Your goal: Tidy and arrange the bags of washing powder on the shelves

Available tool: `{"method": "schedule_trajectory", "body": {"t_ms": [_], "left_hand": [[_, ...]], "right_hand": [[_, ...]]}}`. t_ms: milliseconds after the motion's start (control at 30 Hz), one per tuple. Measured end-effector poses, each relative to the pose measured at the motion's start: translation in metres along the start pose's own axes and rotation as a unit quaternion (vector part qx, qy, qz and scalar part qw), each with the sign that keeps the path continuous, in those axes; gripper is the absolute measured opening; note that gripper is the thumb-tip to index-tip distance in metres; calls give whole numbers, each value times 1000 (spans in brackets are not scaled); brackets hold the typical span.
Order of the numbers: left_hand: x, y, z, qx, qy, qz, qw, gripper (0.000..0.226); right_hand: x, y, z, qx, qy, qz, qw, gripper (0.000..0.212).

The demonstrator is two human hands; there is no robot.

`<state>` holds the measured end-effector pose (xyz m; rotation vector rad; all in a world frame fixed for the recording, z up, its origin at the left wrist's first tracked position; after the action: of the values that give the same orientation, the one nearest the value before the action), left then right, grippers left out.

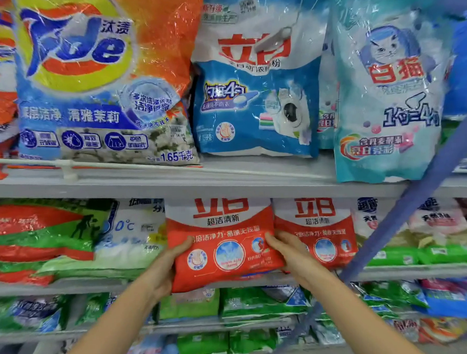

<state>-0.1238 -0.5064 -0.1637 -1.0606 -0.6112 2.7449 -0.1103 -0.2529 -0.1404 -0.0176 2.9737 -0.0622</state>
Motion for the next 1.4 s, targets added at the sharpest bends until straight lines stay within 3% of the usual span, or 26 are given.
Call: {"method": "schedule_trajectory", "body": {"t_ms": [67, 233, 300, 367, 467, 567, 667, 800, 1000, 1100, 1267, 1367, 1400], "left_hand": [[10, -11, 16, 16, -27, 34, 999, 35], [36, -16, 40, 11, -163, 171, 972, 11], [40, -15, 40, 79, -252, 248, 932, 14], [44, -22, 30, 180, -307, 284, 891, 14], [52, -39, 8, 319, -277, 267, 866, 19], [53, -48, -2, 444, -352, 320, 759, 53], [54, -55, -5, 531, -365, 345, 683, 47], [65, -59, -9, 594, -316, 337, 659, 71], [73, -58, -11, 605, -308, 328, 657, 72], [62, -61, -9, 614, -341, 331, 630, 74], [34, -53, -37, 637, -425, 289, 574, 71], [16, -36, -55, 684, -311, 257, 608, 68], [15, -33, -57, 707, -268, 249, 605, 70]], "right_hand": [[17, 0, -2, -18, 17, 33, 999, 16], [37, 11, 3, -91, 86, 73, 989, 26], [39, 13, 13, -134, 118, 83, 980, 28], [40, 9, 29, -239, 113, 74, 962, 42], [37, -1, 45, -359, 121, 92, 921, 58], [26, -14, 50, -388, 150, 95, 904, 57], [15, -21, 47, -522, 204, 123, 819, 56], [11, -31, 44, -628, 223, 70, 742, 56], [17, -23, 49, -692, 137, 13, 709, 72], [12, -25, 51, -693, 150, 22, 705, 65], [-8, -31, 62, -669, 116, 10, 734, 73], [-17, -35, 65, -662, 69, -13, 746, 76], [-17, -36, 64, -661, 57, -18, 748, 78]]}}
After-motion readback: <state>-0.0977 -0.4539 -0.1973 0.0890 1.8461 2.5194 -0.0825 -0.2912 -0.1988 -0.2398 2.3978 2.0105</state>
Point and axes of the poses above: each hand's wrist, its own x-axis towards the middle knuckle, its own y-axis out of the back of the hand, z = x × y, the point moved 3 cm from there along x, towards the middle knuckle, and after that the axes turned 9 degrees about y, right-handed, at the moved point
